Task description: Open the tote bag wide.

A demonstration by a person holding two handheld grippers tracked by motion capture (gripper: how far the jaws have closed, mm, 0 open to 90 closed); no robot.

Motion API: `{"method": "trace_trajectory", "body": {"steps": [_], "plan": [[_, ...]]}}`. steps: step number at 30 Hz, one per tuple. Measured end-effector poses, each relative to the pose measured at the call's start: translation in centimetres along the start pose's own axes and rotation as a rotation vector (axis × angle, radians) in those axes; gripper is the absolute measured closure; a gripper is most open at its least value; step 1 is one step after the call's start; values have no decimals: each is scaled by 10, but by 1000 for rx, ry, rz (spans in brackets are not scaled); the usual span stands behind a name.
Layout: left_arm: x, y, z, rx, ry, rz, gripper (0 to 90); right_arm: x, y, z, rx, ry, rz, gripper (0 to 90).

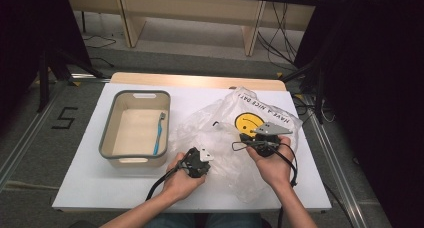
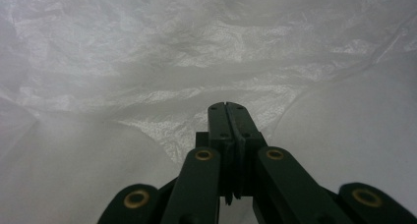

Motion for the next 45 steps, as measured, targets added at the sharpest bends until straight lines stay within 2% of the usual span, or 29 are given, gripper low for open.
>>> {"method": "trace_trajectory", "body": {"steps": [7, 22, 45], "plan": [[0, 1, 0, 4, 0, 0, 892, -3, 4, -14, 0, 49, 23, 900], [0, 1, 0, 22, 1, -5, 890, -9, 10, -28, 6, 129, 66, 900], [0, 2, 0, 37, 3, -16, 884, -12, 14, -36, 15, 167, 84, 900]]}}
Point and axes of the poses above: each handheld gripper's, and its own axes: x roughly forward along the jaws, z roughly out of its underside, y roughly to its right, the point moved 9 cm from there along x, roughly forward along the jaws, and after that the axes turned 7 degrees about y, right-handed, at the moved point
